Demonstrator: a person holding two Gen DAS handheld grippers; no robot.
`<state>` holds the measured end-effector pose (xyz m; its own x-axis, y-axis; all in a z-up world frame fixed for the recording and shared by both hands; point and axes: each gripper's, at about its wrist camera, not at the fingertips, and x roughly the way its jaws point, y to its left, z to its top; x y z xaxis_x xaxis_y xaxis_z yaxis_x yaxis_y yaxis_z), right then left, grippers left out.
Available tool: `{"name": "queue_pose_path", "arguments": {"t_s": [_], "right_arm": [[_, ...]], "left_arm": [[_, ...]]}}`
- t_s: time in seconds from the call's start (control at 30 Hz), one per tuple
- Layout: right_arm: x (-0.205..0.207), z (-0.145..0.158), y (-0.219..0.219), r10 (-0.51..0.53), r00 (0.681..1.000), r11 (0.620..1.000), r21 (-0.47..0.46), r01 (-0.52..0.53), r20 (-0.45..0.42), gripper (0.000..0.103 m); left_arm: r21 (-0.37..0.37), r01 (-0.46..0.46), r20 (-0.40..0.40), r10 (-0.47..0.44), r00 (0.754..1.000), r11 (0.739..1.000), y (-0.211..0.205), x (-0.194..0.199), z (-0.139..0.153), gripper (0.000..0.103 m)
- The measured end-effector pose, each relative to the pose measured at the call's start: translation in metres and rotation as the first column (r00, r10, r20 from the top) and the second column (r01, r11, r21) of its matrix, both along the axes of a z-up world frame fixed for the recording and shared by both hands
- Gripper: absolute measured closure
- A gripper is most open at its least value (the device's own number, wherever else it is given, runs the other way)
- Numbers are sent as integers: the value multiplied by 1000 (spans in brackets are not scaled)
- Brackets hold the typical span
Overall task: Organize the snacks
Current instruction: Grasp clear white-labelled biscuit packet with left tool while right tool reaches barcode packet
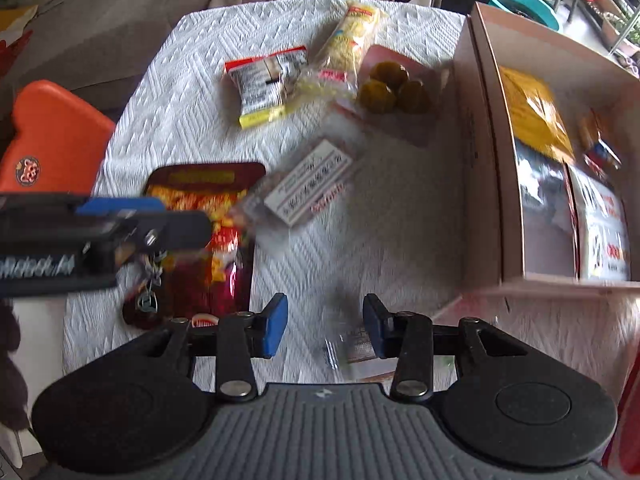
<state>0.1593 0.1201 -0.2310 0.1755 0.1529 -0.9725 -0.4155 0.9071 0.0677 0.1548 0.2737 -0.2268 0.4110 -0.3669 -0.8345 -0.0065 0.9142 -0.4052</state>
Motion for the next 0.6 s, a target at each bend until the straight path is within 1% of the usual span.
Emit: {"name": "queue_pose_path", "arguments": {"t_s": [0.07, 0.1, 0.13, 0.2, 0.23, 0.27, 0.33, 0.37, 0.43, 0.47, 0.53, 0.6], "right_arm": [[-13, -10, -8, -5, 998, 1000, -21, 4, -59, 61], [-19, -8, -12, -10, 999, 1000, -13, 9, -38, 61], [-24, -8, -15, -4, 999, 1000, -31, 3, -40, 61], [-29, -8, -22, 9, 999, 998, -54, -11, -36, 61], [-31, -8, -26, 11, 1000, 998, -64, -13, -29, 55], [-33, -9, -31, 12, 1000, 997, -78, -14, -24, 48], [-35, -10, -45, -6, 1000, 995, -100, 5, -13, 46], [-35, -10, -54, -23, 1000, 994, -103, 22, -10, 46], [-37, -7, -73, -62, 998, 993, -104, 61, -4, 45], [-38, -4, -81, -81, 997, 991, -104, 81, 10, 45], [-40, 6, -97, -104, 993, 991, -73, 108, 55, 45], [-39, 12, -109, -118, 988, 990, -64, 125, 100, 42]], "left_arm": [[16, 30, 6, -31, 1000, 999, -16, 16, -2, 47], [41, 48, -5, -47, 999, 998, -24, 26, -4, 47], [71, 63, -13, -63, 998, 995, -32, 34, -7, 47], [153, 106, -36, -102, 994, 982, -48, 49, -18, 47], [190, 118, -25, -116, 993, 975, -55, 54, -20, 47], [222, 126, -14, -126, 992, 967, -62, 57, -20, 47], [265, 130, -22, -128, 991, 955, -71, 60, -19, 49], [275, 126, -25, -124, 992, 953, -74, 59, -19, 55], [275, 114, -35, -108, 994, 955, -78, 52, -19, 57], [260, 105, -46, -96, 994, 960, -80, 46, -19, 59], [238, 88, -73, -73, 995, 967, -85, 31, -18, 60], [231, 67, -105, -44, 994, 971, -93, 7, -15, 62]]}}
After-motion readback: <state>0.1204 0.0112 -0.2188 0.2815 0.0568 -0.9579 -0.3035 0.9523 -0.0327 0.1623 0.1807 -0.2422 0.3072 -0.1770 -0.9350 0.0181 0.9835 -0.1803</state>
